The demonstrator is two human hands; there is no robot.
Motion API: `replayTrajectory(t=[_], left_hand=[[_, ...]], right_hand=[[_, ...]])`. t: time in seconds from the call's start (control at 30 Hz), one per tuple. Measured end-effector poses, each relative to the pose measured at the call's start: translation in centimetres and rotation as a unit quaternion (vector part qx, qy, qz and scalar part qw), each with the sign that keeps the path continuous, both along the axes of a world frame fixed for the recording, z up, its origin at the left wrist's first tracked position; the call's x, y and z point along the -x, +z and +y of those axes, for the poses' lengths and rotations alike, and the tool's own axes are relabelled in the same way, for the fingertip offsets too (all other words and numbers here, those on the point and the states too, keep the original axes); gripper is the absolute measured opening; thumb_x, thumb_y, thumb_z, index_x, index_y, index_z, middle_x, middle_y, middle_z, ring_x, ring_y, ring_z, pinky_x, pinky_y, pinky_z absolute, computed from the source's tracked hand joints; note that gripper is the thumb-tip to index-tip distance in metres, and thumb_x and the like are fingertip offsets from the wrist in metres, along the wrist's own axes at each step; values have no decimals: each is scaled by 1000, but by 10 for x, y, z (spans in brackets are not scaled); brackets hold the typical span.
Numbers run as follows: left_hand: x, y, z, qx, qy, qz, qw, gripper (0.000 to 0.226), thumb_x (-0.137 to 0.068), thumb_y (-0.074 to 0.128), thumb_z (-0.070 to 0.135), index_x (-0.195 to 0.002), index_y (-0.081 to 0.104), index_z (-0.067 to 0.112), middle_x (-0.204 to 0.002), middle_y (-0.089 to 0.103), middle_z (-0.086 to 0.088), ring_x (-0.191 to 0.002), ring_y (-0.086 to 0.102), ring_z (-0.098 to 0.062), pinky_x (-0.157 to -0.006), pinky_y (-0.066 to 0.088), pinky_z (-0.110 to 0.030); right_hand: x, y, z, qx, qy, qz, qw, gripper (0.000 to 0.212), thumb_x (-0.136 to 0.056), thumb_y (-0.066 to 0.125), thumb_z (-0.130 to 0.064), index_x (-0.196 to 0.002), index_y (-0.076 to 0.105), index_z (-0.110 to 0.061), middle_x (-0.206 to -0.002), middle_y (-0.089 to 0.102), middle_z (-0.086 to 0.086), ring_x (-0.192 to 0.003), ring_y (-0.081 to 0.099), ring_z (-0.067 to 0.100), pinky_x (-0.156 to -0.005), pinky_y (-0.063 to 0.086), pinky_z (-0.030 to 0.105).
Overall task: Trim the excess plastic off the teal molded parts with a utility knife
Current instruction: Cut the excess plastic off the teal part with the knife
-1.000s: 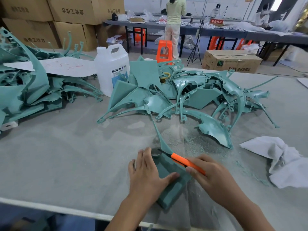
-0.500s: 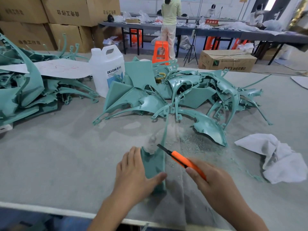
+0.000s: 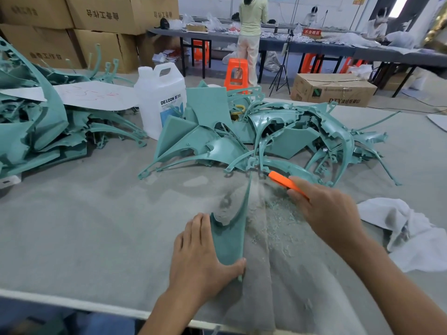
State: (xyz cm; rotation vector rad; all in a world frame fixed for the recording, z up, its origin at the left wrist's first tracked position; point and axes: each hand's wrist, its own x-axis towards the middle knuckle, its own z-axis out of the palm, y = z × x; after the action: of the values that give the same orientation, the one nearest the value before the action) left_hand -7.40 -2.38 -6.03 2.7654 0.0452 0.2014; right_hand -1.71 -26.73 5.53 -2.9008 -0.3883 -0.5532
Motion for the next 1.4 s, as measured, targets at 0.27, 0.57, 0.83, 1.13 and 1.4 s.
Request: replayTrajectory(t=[0.27,0.57,0.83,1.13,1.4], left_hand=[[0,-2,0,-4,3,-19,1000,129,-59,36,94,-158,5,16,-163,12,-1,-149,14,-21,-120,13,-39],[1,-1,1,-1,-3,-19,1000,128,-61,34,95,-158,3,17,-164,11,1,-150,10,-19,-121,10,-38],[1,3,3,4,-9,-1,1000,129,-60,35,94,-158,3,17,-164,8,1,-151,7,-17,-122,9,-38],[4,21,60,-42,-76,111,990,124,-60,45,81,-155,-17,31,-163,-22,12,-150,-20,-9,-122,-2,-35],[-1,46,45,101,-72,-28,992,65,-93,49,54,-152,32,32,-162,23,7,-150,13,-10,-119,10,-26]], right_hand=[[23,-10,8,67,123,103,985,49,-99,25,-58,-137,52,-43,-78,64,-12,-60,60,9,-57,53,29],[10,4,14,51,137,14,989,40,-103,36,-47,-128,63,-31,-71,60,-14,-46,54,6,-42,52,27],[-13,14,-16,40,39,-26,998,44,-100,36,-51,-130,62,-32,-77,65,-5,-56,61,19,-50,55,37],[34,-38,-5,-223,7,-19,975,28,-100,49,-52,-126,57,-42,-86,65,-22,-69,56,6,-58,42,20],[52,-97,21,-463,-88,18,882,26,-95,40,-57,-116,54,-54,-87,69,-13,-59,60,13,-59,50,34]])
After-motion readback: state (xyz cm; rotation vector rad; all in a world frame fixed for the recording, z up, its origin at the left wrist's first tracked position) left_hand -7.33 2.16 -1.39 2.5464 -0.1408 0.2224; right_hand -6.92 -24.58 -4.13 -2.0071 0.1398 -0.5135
